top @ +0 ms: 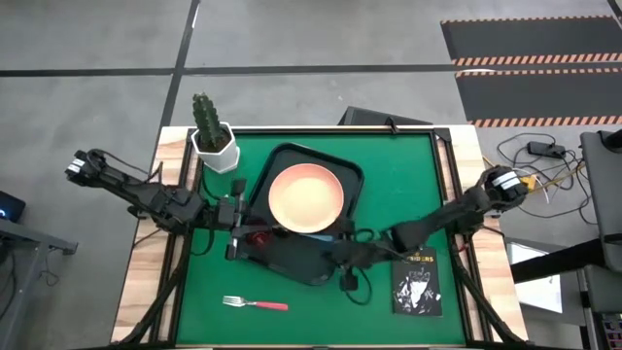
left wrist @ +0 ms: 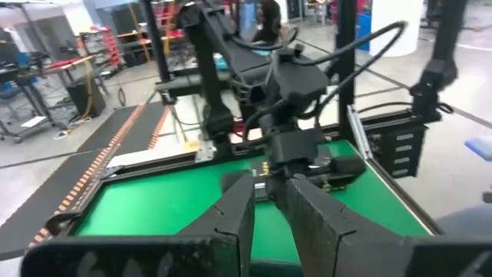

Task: Pick and place plate/cup/fork/spoon on tray
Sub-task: Put the pink fork on the serving tray to the right of the orange plate

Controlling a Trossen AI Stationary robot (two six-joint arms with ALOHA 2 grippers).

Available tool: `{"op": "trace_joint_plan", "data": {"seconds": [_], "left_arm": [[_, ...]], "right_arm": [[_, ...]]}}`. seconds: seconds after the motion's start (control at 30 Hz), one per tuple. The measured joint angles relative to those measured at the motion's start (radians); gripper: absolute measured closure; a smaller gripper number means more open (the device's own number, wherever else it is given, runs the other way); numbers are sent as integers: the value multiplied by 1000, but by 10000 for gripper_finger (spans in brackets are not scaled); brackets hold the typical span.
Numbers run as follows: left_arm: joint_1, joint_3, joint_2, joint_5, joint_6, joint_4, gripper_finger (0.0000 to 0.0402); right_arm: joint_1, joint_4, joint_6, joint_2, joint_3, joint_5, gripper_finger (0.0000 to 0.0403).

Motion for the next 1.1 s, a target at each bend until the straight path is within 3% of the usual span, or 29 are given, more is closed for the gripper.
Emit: {"op": "trace_joint_plan", "data": {"seconds": [0.27,0.43,0.53,0.73,0.83,1.0,1.1], "left_arm": [[-75,72,196,-1,-44,74,340],[-120,115,327,0,-232,50,340],[-145,198,395,18,-338,-27,340],[-188,416,545,54,-542,-350,340],[-195,486,630,131,-575,-425,340],[-202,519,739,390,-641,-524,340],[-205,498,778,419,-716,-633,340]], "right_arm": [[35,144,-88,-43,-104,42,394],[39,146,-204,-113,-111,42,394],[41,146,-265,-177,-126,41,394],[43,146,-320,-310,-172,34,394],[44,147,-352,-368,-195,34,394],[46,104,-388,-453,-219,34,394],[46,62,-387,-483,-221,32,394]]}}
